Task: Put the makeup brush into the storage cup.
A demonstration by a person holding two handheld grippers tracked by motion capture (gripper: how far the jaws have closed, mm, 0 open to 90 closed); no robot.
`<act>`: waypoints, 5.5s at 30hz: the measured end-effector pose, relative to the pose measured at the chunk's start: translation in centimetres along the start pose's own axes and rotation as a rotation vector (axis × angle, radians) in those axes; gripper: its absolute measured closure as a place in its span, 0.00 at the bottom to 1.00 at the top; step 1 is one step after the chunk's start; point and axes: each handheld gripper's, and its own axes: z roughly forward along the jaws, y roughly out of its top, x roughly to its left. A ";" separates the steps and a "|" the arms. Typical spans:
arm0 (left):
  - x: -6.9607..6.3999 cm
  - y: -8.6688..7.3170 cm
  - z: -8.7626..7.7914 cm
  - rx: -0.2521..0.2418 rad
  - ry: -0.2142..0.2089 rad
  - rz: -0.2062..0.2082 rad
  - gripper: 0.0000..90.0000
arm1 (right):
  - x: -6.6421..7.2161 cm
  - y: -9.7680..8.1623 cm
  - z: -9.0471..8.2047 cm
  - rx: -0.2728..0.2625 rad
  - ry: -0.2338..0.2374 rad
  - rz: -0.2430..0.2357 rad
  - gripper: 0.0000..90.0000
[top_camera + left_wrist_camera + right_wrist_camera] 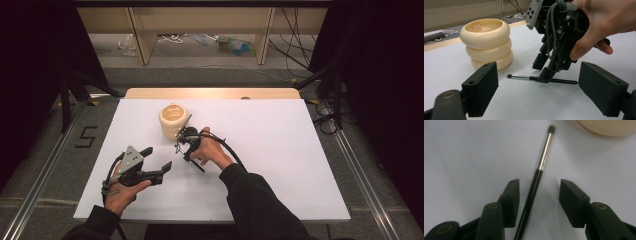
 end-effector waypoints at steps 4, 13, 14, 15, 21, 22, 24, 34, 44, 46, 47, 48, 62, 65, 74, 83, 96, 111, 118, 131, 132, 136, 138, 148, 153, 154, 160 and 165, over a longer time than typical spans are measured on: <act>0.0 0.0 0.0 0.001 0.000 0.002 0.18 | -0.1 0.0 0.0 0.004 0.005 0.005 0.61; 0.0 0.0 0.0 0.000 -0.001 -0.001 0.18 | 0.1 0.0 0.3 0.009 0.017 0.002 0.69; 0.0 0.0 0.0 0.000 -0.002 0.001 0.18 | 0.1 0.0 0.3 0.014 0.015 -0.008 0.70; 0.0 0.0 0.0 0.000 -0.001 0.003 0.18 | 0.1 0.0 0.3 0.014 0.015 -0.008 0.70; 0.0 0.0 0.0 -0.002 -0.002 0.000 0.18 | 0.1 0.0 0.2 0.025 0.011 -0.013 0.74; 0.0 0.0 0.0 -0.002 -0.002 0.000 0.18 | 0.2 0.0 0.2 0.026 0.007 -0.015 0.75; 0.0 0.0 0.0 -0.002 -0.003 0.000 0.18 | 0.2 0.0 0.2 0.033 -0.001 -0.017 0.77; 0.0 0.1 0.0 -0.004 -0.002 0.005 0.18 | 0.3 0.0 0.1 0.043 -0.004 -0.010 0.86; 0.0 0.1 -0.1 -0.005 -0.001 0.007 0.18 | 0.6 0.0 0.1 0.051 -0.016 -0.003 0.93; 0.0 0.1 -0.1 -0.004 0.000 0.007 0.18 | 0.6 0.1 0.1 0.052 -0.019 0.000 0.93; 0.0 0.1 -0.1 -0.004 0.000 0.007 0.18 | 0.7 0.0 0.1 0.053 -0.021 -0.012 0.93; 0.0 0.1 -0.1 -0.004 -0.001 0.008 0.18 | 0.7 0.1 0.1 0.055 -0.023 -0.013 0.93; 0.0 0.1 -0.1 -0.004 0.002 0.008 0.18 | 0.9 0.1 -0.2 0.029 -0.010 -0.024 0.93; 0.0 0.1 -0.1 -0.006 0.001 0.009 0.18 | 0.7 0.1 -0.6 0.014 -0.011 -0.026 0.93; 0.0 0.1 -0.1 -0.007 0.004 0.004 0.18 | 0.3 -0.1 -2.5 -0.077 -0.004 -0.023 0.93; 0.0 0.0 -0.1 -0.007 0.004 -0.003 0.18 | 0.0 -0.6 -4.9 -0.245 0.011 -0.003 0.93; 0.0 0.0 -0.1 -0.002 0.004 -0.003 0.18 | -0.3 -2.7 -7.4 -0.481 0.008 0.027 0.93; 0.1 -0.1 0.0 -0.005 0.004 -0.015 0.18 | -0.3 -5.5 -8.9 -0.663 0.035 0.045 0.93; 0.1 -0.1 0.1 -0.007 0.003 -0.019 0.18 | 0.0 -6.7 -9.7 -0.710 0.049 0.058 0.93; -0.3 0.0 0.4 -0.021 -0.030 -0.053 0.18 | 0.7 -8.6 -10.7 -0.815 0.098 0.086 0.93; -0.4 0.0 0.4 -0.025 -0.033 -0.053 0.18 | 0.7 -8.7 -10.7 -0.828 0.107 0.087 0.93; -0.8 0.2 0.5 -0.040 -0.046 -0.064 0.18 | 1.0 -9.2 -10.9 -0.847 0.121 0.090 0.93; -1.2 0.3 0.6 -0.043 -0.054 -0.066 0.18 | 1.2 -9.3 -11.0 -0.846 0.121 0.084 0.93; -2.4 0.8 1.0 -0.076 -0.103 -0.084 0.19 | 2.3 -9.2 -11.2 -0.891 0.146 0.064 0.93; -2.8 0.9 1.1 -0.089 -0.123 -0.103 0.20 | 2.7 -9.3 -11.2 -0.884 0.158 0.054 0.93; -2.9 0.9 1.1 -0.091 -0.128 -0.106 0.20 | 2.8 -9.2 -11.1 -0.892 0.161 0.049 0.93; -3.4 1.0 1.4 -0.098 -0.154 -0.114 0.23 | 3.2 -9.4 -10.8 -0.882 0.184 0.060 0.93; -3.9 1.1 1.7 -0.098 -0.177 -0.119 0.26 | 3.5 -9.3 -10.7 -0.890 0.189 0.062 0.93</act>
